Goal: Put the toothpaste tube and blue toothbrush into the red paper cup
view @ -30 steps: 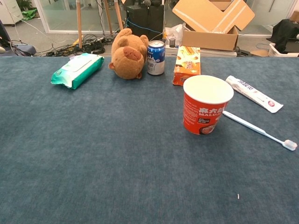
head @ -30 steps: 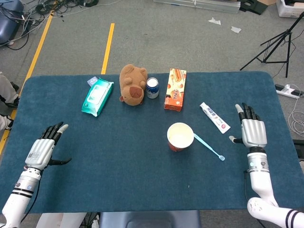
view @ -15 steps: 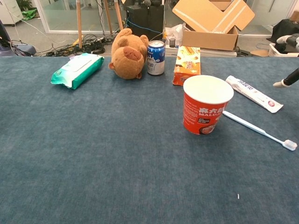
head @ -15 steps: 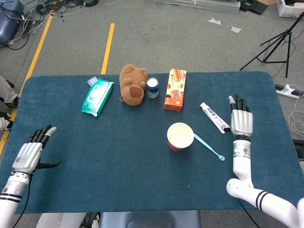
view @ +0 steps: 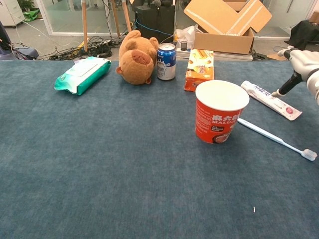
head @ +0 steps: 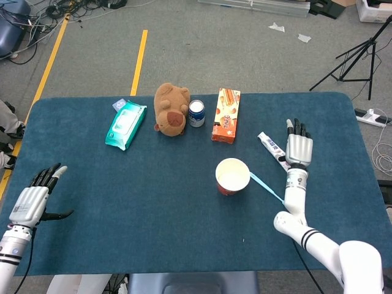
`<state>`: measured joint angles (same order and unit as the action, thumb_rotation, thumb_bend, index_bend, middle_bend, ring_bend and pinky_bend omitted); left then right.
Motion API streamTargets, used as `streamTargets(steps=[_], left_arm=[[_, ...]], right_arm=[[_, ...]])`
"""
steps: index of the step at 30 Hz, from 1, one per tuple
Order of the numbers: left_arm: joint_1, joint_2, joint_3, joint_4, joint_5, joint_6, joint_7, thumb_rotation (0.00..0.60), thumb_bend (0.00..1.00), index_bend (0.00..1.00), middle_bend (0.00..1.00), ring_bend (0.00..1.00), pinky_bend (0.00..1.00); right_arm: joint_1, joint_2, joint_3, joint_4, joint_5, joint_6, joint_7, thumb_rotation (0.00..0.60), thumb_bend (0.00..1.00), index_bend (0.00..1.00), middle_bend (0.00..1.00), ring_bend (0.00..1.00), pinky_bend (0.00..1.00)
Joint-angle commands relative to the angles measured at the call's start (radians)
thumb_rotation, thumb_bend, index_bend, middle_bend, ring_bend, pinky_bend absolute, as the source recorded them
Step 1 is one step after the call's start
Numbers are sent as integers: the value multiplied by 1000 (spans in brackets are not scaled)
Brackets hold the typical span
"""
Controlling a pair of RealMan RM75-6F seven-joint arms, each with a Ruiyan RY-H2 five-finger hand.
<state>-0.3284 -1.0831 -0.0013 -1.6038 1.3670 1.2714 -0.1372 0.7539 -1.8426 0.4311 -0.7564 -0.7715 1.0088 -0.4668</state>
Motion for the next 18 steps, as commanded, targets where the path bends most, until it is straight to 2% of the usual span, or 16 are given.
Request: streamTargets(steps=[1, 7, 18], left_arm=[[4, 1, -2, 3, 3, -4, -2, 600, 0, 0, 15, 0, 0], [12, 2, -7, 13, 6, -15, -9, 600, 0, 0, 14, 0, 0], [30, 11, -14, 18, 15, -18, -25, 600, 0, 0, 13, 0, 0]], right_arm=[[52, -59, 27, 96, 9, -51, 24, 600, 0, 0, 0, 0, 222], [108, -119, 52, 218, 11, -110, 44, 600, 0, 0, 0, 0, 222], [179, -186, 90, 373, 11, -189, 59, 600, 0, 0, 0, 0, 222]])
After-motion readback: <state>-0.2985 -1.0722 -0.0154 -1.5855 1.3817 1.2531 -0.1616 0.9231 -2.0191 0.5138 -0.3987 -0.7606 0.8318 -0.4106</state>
